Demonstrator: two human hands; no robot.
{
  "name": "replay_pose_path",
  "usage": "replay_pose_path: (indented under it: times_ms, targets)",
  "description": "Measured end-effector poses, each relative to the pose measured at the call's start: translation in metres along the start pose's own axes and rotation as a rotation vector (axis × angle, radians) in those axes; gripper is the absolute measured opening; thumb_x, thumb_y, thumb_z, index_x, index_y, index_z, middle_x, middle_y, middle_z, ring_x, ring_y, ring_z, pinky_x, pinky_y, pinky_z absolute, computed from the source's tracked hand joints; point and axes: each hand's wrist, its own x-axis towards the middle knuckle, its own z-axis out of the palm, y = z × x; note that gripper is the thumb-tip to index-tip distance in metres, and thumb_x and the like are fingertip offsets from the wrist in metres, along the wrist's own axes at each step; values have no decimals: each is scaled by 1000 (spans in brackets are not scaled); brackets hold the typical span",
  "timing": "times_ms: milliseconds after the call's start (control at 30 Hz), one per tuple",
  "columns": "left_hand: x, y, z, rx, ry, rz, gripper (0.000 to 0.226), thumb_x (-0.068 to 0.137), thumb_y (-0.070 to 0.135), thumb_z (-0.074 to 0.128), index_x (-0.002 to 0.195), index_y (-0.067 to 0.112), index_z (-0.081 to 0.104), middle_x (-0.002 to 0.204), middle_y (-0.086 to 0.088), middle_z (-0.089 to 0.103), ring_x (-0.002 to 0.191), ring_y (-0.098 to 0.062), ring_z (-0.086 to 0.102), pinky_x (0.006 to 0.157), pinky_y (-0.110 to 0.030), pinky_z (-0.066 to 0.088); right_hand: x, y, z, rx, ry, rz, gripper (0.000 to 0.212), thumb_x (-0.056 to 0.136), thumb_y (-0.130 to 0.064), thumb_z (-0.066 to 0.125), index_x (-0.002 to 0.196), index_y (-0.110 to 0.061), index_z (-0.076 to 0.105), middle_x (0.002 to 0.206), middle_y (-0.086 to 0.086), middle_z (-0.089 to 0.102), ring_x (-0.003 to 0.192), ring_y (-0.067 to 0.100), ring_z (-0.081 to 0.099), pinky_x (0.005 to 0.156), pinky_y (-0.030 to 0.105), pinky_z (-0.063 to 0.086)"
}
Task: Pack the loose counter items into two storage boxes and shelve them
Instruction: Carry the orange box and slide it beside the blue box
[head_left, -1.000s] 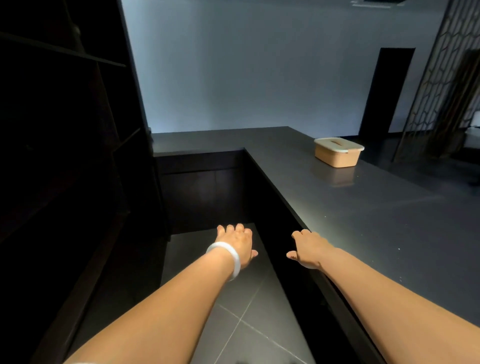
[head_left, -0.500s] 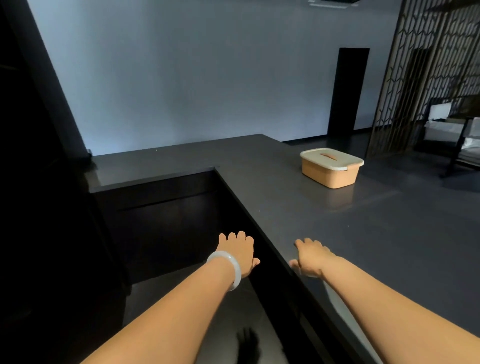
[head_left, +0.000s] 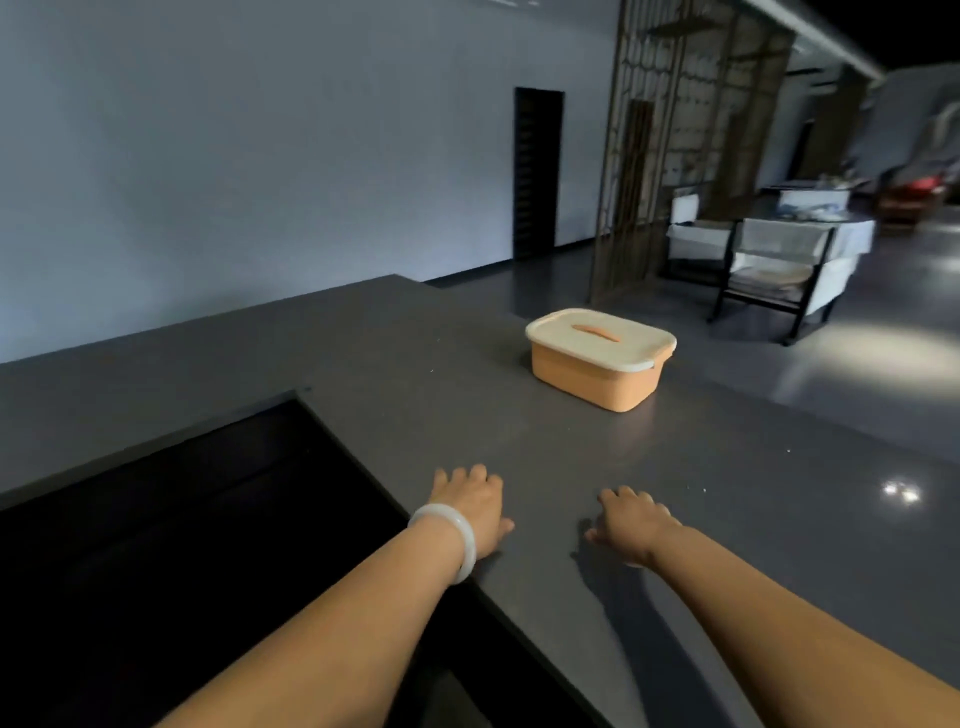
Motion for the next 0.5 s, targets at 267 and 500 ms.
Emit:
replay_pose_path:
  times_ms: [267,500]
  targets:
    - [142,-39,-30,76,30,247,54,98,50,42,137,13,40,141,-9,40,130,-31,39,111,-48,26,74,7,-32,92,19,261,56,94,-47,52,137,-14,41,140,10,41,130,31,40,104,44,36]
    - [249,-35,-53,97,57,346,53,99,50,41,137,13,40,140,-9,40,129,-30,40,110,-47,28,149,47,-55,149,47,399,58,93,-47,52,140,-15,40,142,9,40,132,31,38,106,43,35]
